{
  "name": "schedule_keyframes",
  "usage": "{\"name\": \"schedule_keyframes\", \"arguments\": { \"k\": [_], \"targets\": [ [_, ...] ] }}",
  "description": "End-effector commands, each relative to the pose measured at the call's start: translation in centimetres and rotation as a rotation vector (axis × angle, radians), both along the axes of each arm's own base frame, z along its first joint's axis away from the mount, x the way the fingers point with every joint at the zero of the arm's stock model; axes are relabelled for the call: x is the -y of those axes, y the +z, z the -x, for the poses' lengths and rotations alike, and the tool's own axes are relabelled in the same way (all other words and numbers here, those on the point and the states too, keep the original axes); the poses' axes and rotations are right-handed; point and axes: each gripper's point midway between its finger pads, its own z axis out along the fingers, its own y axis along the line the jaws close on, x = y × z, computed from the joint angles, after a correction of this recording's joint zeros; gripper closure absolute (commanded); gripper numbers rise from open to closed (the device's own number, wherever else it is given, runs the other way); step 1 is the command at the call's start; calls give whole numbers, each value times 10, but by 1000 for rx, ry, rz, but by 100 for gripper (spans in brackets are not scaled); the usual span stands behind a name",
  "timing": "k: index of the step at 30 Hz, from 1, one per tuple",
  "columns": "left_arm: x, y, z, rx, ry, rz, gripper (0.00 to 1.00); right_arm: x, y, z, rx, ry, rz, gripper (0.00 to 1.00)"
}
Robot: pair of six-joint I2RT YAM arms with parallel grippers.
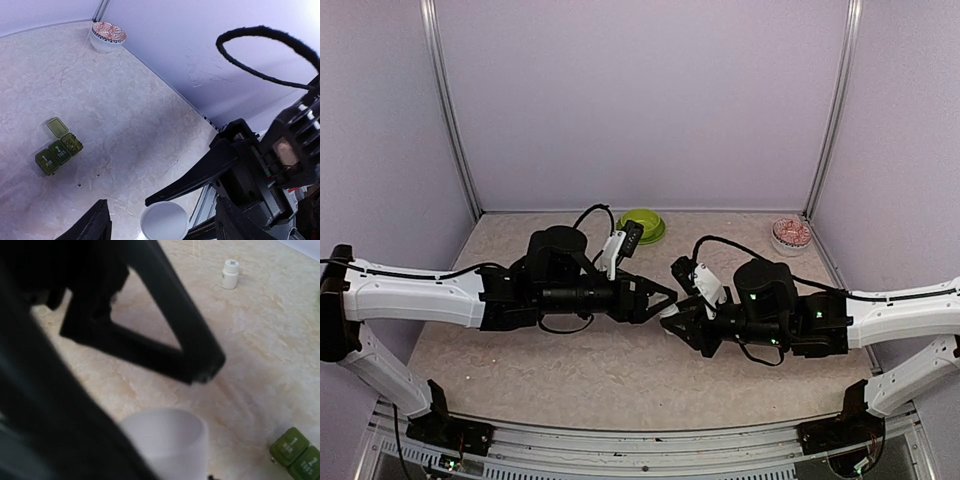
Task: Sort the pills into containers
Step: Screw the lid of the pill bottle onto the pill bottle.
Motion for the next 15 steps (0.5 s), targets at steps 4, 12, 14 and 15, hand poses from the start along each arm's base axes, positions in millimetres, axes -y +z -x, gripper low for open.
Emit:
{"name": "schedule_keyframes", "arguments": {
  "k": [4, 12, 14, 15],
  "targets": [
    [1, -16, -7, -46, 15, -67, 39, 3, 7, -4, 22, -15, -2, 71],
    [4, -16, -7, -51, 2, -54, 52, 2, 3, -7, 26, -20, 19, 71],
    [5, -15, -6, -52, -4, -52, 52, 1, 3, -6, 27, -18, 21, 71],
    [5, -15, -6, -53, -8, -50, 51, 0, 4, -7, 28, -18, 21, 71]
  ]
}}
